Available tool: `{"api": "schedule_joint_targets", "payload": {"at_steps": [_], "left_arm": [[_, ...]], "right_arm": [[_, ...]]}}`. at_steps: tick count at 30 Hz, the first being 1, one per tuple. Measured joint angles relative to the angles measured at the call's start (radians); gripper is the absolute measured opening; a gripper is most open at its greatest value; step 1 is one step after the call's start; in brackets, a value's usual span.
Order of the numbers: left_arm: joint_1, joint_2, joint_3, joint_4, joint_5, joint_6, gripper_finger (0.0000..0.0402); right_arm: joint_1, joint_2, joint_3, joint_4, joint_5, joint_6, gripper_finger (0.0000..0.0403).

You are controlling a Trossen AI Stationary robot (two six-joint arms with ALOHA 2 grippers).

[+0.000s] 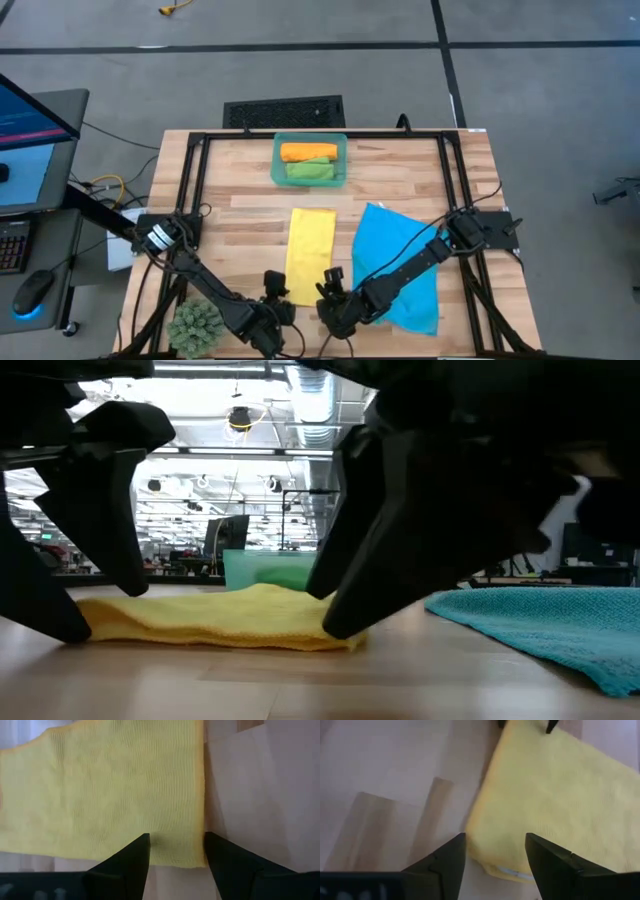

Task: Roll microfiber towels into tight, uniform cylinder then place into a basket
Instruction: Fold the yellow towel

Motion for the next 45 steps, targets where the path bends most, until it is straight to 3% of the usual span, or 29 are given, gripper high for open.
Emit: {"api": "schedule_joint_targets", "payload": {"at_steps": [16, 35, 38, 45], "left_arm": [[0.039, -0.004, 0.002, -0.017, 0.06, -0.006, 0.0179], [0.066, 0.002, -0.002, -0.047, 0.077, 0.013, 0.0008], [0.058, 0.002, -0.002, -0.048, 0.089, 0.005, 0.0007], [-0.008, 0.003, 0.052, -0.098, 0.111, -0.048, 0.0003]], "right_arm": [[-0.041, 0.04, 0.005, -0.036, -0.073, 0.101, 0.0176], [-0.033, 0.043, 0.028, -0.042, -0.079, 0.108, 0.0035], [-0.026, 0.048, 0.06, -0.084, -0.074, 0.107, 0.0011], [0.018, 0.052, 0.145, -0.137, -0.062, 0.108, 0.0021]]}}
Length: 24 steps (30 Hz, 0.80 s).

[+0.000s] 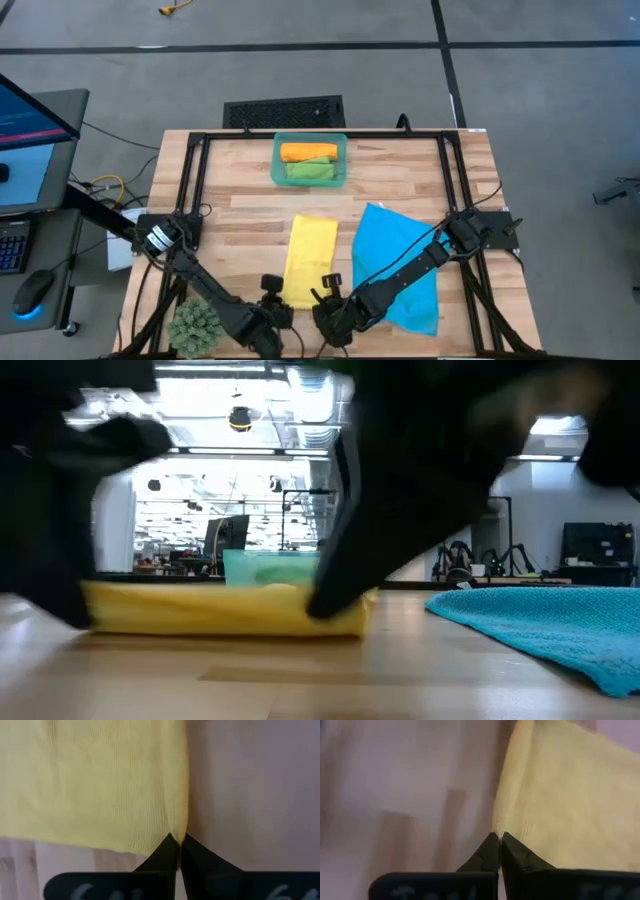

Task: Roll microfiber towels into tight, uniform cylinder then place into a basket
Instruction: Fold the yellow towel

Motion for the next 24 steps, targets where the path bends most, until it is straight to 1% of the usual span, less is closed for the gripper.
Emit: {"api": "schedule_joint_targets", "payload": {"at_steps": [4, 8, 11, 16, 19, 21, 24], "left_arm": [[-0.037, 0.0, 0.076, -0.022, 0.0, 0.008, 0.0004], [-0.069, 0.0, 0.168, -0.091, -0.005, -0.006, 0.0004], [-0.092, 0.0, 0.238, -0.171, -0.04, -0.026, 0.0004], [-0.115, 0.0, 0.336, -0.308, -0.113, -0.092, 0.0004], [-0.116, -0.001, 0.363, -0.357, -0.153, -0.096, 0.0004], [-0.11, -0.001, 0.364, -0.398, -0.198, -0.086, 0.0004], [-0.076, -0.002, 0.357, -0.489, -0.24, -0.12, 0.0004]], "right_arm": [[0.026, 0.0, 0.037, -0.015, 0.005, -0.001, 0.0007], [0.063, 0.0, 0.089, -0.016, 0.054, -0.001, 0.0015], [0.09, -0.001, 0.137, -0.056, 0.1, 0.0, 0.0017], [0.133, -0.002, 0.221, -0.135, 0.183, -0.001, 0.0006], [0.146, -0.004, 0.261, -0.219, 0.269, 0.0, 0.0012], [0.141, -0.005, 0.272, -0.286, 0.327, 0.012, 0.0017], [0.11, -0.005, 0.273, -0.378, 0.362, 0.075, 0.0017]]}}
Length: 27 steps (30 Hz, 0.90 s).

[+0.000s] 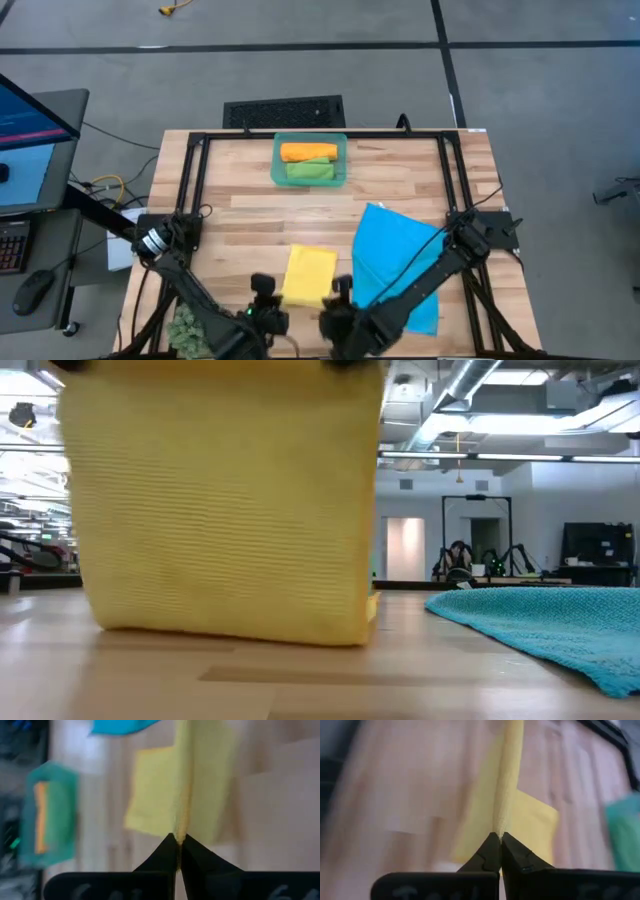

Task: Roll microfiber towels into tight, uniform cylinder then place into a basket
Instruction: Fold the yellow towel

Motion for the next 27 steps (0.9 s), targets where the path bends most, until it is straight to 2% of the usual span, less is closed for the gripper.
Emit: {"api": "schedule_joint_targets", "payload": {"at_steps": [4, 8, 16, 21, 27], "left_arm": [[0.066, 0.0, -0.003, -0.11, -0.022, -0.084, 0.0004], [0.131, 0.0, -0.043, -0.095, -0.029, -0.042, 0.0004], [0.248, -0.002, -0.202, 0.078, -0.037, 0.067, 0.0004], [0.286, -0.002, -0.259, 0.174, -0.026, 0.132, 0.0004], [0.315, -0.002, -0.288, 0.197, -0.007, 0.136, 0.0004]], "right_arm": [[-0.052, -0.004, -0.023, -0.106, 0.008, 0.099, 0.0006], [-0.082, -0.003, -0.062, -0.142, 0.011, 0.132, 0.001], [-0.112, -0.003, -0.172, -0.109, 0.002, 0.144, 0.0006], [-0.141, -0.003, -0.231, -0.046, -0.015, 0.144, 0.0013], [-0.174, -0.003, -0.27, -0.014, -0.015, 0.161, 0.0009]]}}
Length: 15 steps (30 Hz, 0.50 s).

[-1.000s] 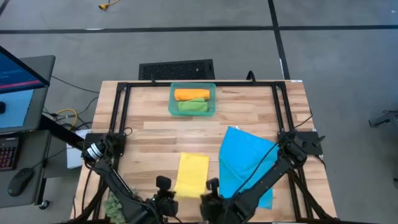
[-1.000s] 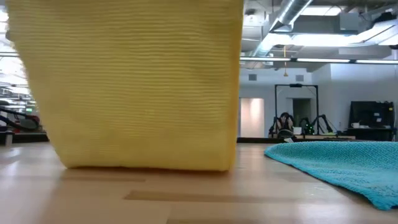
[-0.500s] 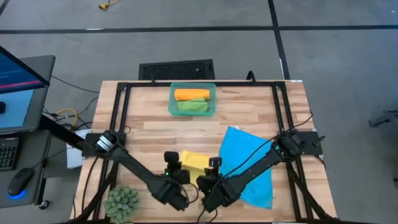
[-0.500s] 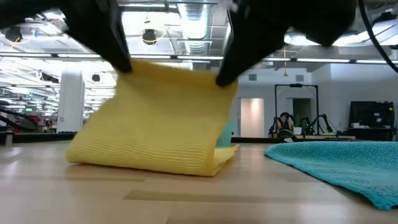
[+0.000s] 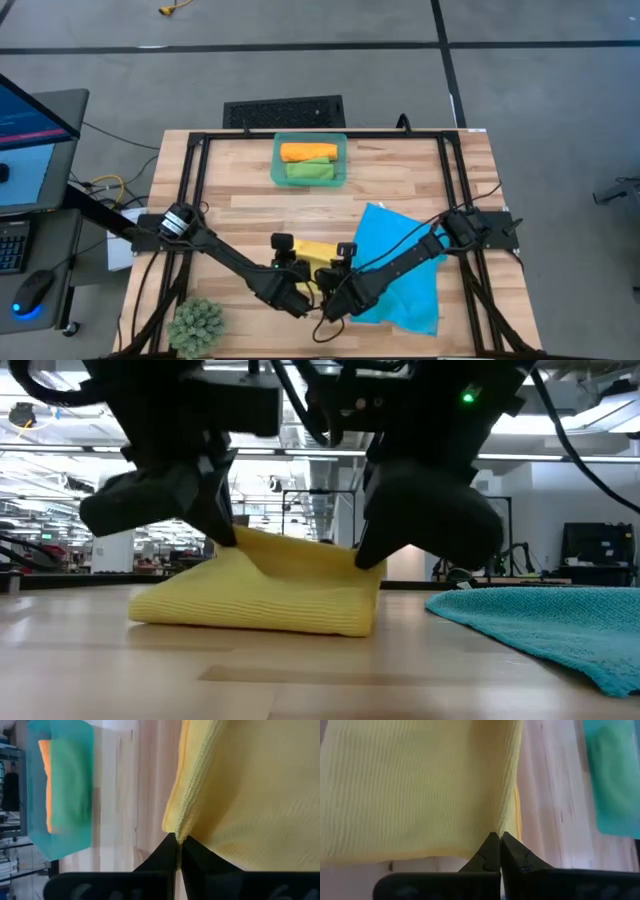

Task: Roll microfiber towels into tight, uniform cylinder then place into a basket
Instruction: Fold the yellow towel

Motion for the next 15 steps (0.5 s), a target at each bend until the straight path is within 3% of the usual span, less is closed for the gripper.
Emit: {"api": "schedule_joint_targets", "payload": {"at_steps": [4, 10, 15], "left_arm": [[0.018, 0.0, -0.021, 0.041, 0.017, 0.021, 0.0004], [0.042, 0.0, -0.045, 0.063, 0.077, 0.043, 0.0004], [0.054, 0.0, -0.048, 0.068, 0.076, 0.051, 0.0025]], "right_arm": [[-0.016, 0.0, -0.001, 0.008, -0.027, 0.005, 0.0013], [-0.029, 0.001, -0.004, -0.001, -0.098, 0.03, 0.006], [-0.025, 0.002, -0.004, 0.009, -0.094, 0.029, 0.0095]]}}
